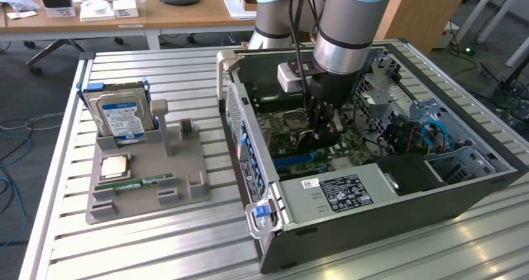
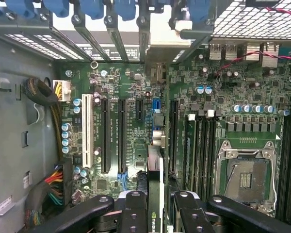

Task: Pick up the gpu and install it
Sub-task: 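Insert the gpu into the slot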

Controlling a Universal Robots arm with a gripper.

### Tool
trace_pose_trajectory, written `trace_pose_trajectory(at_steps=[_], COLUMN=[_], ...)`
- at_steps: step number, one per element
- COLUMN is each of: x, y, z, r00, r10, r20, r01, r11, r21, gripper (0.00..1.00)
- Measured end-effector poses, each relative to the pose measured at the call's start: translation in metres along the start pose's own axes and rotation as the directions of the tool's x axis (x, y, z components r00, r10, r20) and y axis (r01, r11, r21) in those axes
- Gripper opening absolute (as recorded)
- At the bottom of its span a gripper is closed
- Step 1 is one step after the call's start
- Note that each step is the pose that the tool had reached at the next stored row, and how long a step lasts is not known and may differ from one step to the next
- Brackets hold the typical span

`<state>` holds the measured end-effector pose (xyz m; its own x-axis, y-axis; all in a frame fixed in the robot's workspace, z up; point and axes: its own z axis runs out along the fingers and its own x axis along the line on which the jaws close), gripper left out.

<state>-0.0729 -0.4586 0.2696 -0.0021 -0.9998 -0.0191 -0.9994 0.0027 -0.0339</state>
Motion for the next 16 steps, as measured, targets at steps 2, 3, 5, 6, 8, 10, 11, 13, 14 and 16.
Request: trace_pose_trajectory(at_steps=[2, 3, 5, 6, 8, 10, 11, 13, 14, 16], x=[0.0000, 0.0001, 0.0001, 0.0002, 0.0002, 0.0002, 0.0002, 0.0002, 0.0002, 0.0002], y=[0.0003, 0.0006, 0.0010, 0.0011, 0.0014, 0.0017, 0.0018, 0.0024, 0.0030, 0.0044], z=[0.0003, 0.0008, 0.0019, 0.0025, 0.0035, 0.0038, 0.0040, 0.0043, 0.0044, 0.0046], r00=[1.0000, 1.0000, 1.0000, 1.0000, 1.0000, 1.0000, 1.0000, 1.0000, 1.0000, 1.0000], r10=[0.000, 0.000, 0.000, -0.001, -0.001, -0.001, -0.001, -0.001, -0.001, -0.001], r20=[0.0002, 0.0001, -0.0001, 0.0000, 0.0000, -0.0004, -0.0003, -0.0003, -0.0002, -0.0003], r01=[0.000, 0.000, 0.000, 0.001, 0.001, 0.001, 0.001, 0.001, 0.001, 0.001], r11=[1.0000, 1.0000, 1.0000, 1.0000, 1.0000, 1.0000, 1.0000, 1.0000, 1.0000, 1.0000], r21=[0.0001, 0.0000, -0.0001, 0.0000, -0.0001, -0.0002, -0.0002, -0.0001, 0.0000, 0.0001], gripper=[0.26, 0.26, 0.26, 0.26, 0.26, 0.26, 0.26, 0.26, 0.26, 0.26])
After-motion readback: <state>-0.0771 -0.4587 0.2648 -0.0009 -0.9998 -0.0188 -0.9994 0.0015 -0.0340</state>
